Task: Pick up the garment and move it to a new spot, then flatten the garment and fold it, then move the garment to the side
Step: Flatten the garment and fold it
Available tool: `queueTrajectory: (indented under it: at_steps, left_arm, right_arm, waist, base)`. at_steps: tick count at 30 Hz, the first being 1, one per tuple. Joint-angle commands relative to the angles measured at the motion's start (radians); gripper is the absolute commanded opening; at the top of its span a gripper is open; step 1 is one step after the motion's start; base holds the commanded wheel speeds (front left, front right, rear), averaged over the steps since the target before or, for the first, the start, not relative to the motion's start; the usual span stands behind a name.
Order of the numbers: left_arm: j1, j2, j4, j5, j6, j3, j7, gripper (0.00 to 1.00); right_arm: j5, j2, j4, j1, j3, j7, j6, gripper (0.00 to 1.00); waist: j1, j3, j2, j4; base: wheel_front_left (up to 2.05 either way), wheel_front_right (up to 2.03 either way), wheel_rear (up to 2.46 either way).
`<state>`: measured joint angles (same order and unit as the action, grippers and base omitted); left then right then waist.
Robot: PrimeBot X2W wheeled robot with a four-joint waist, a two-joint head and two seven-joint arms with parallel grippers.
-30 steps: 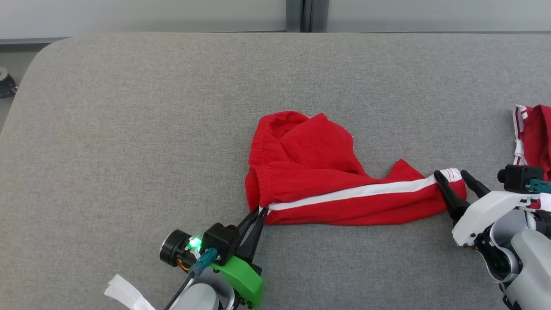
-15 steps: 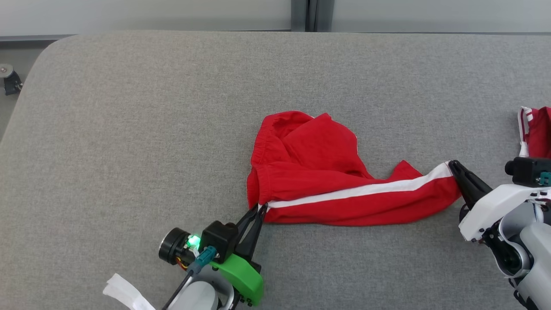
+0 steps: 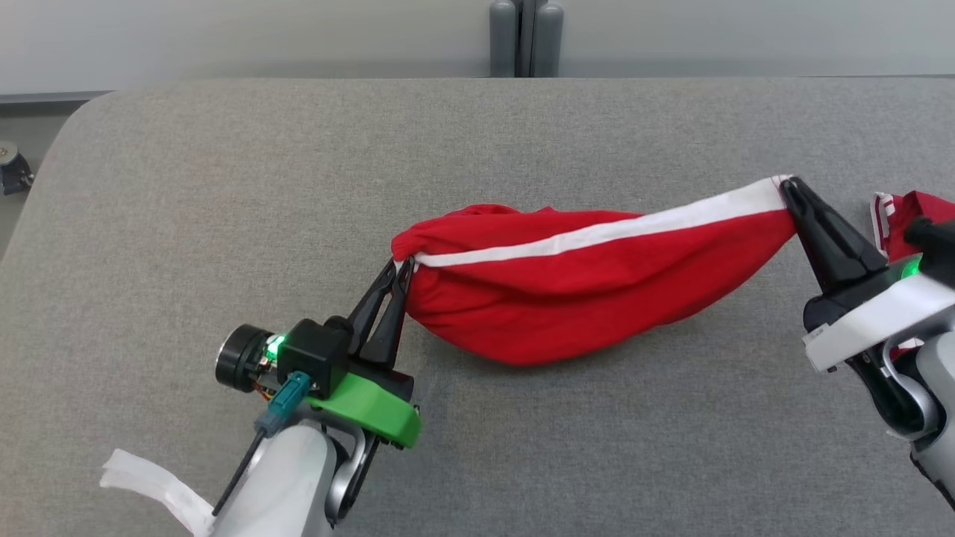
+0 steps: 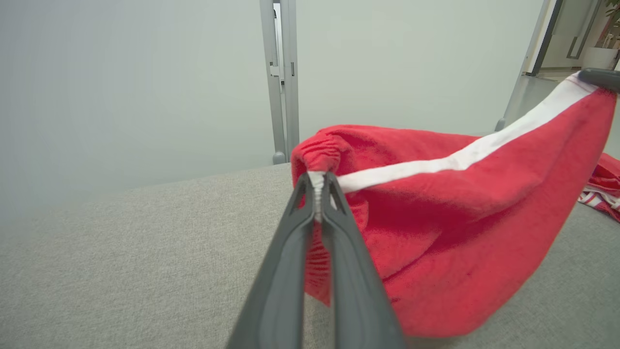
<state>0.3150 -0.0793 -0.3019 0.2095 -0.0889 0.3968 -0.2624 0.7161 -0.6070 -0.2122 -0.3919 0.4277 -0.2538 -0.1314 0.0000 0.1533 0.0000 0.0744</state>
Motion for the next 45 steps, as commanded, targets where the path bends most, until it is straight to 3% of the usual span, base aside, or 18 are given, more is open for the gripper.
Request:
queueTrajectory:
  at_steps: [1,7,16,24,33,45]
  left_arm:
    - [0.027,-0.015,0.020,-0.009,-0.006,-0.004,-0.003,0.00]
    - [0.124,-0.048,0.119,-0.009,-0.021,-0.002,0.011,0.00]
    - [0.333,-0.105,0.303,0.042,-0.034,-0.013,0.154,0.00]
    - [0.321,-0.082,0.421,0.170,0.002,-0.083,0.282,0.00]
    - [0.296,-0.127,0.477,0.174,0.000,-0.071,0.327,0.00]
    - [0.430,-0.185,0.392,0.182,-0.026,-0.041,0.369,0.00]
  right_arm:
    - [-0.031,0.003,0.023,-0.013,-0.021,-0.007,0.002,0.00]
    - [-0.178,0.048,0.160,-0.035,-0.122,-0.011,0.002,0.00]
    - [-0.378,0.131,0.362,-0.082,-0.259,-0.011,0.002,0.00]
    - [-0.506,0.202,0.466,-0.054,-0.357,0.001,0.002,0.00]
    - [-0.541,0.239,0.505,-0.023,-0.374,0.028,0.002,0.00]
    - [-0.534,0.197,0.446,-0.168,-0.333,0.086,0.002,0.00]
  waist:
    - [0.0000,-0.007,0.0000,-0.005]
    - [0.0000,-0.034,0.0000,-0.005]
    - [0.0000,-0.103,0.0000,-0.002]
    - [0.0000,-0.127,0.0000,-0.003]
    - [0.0000,-0.095,0.0000,-0.001]
    - [0.0000,0.076,0.0000,-0.012]
  base:
    - [0.00,0.00,0.00]
    - [0.00,0.00,0.00]
    - [0.00,0.00,0.00]
    - [0.00,0.00,0.00]
    - [0.00,0.00,0.00]
    - [0.00,0.00,0.00]
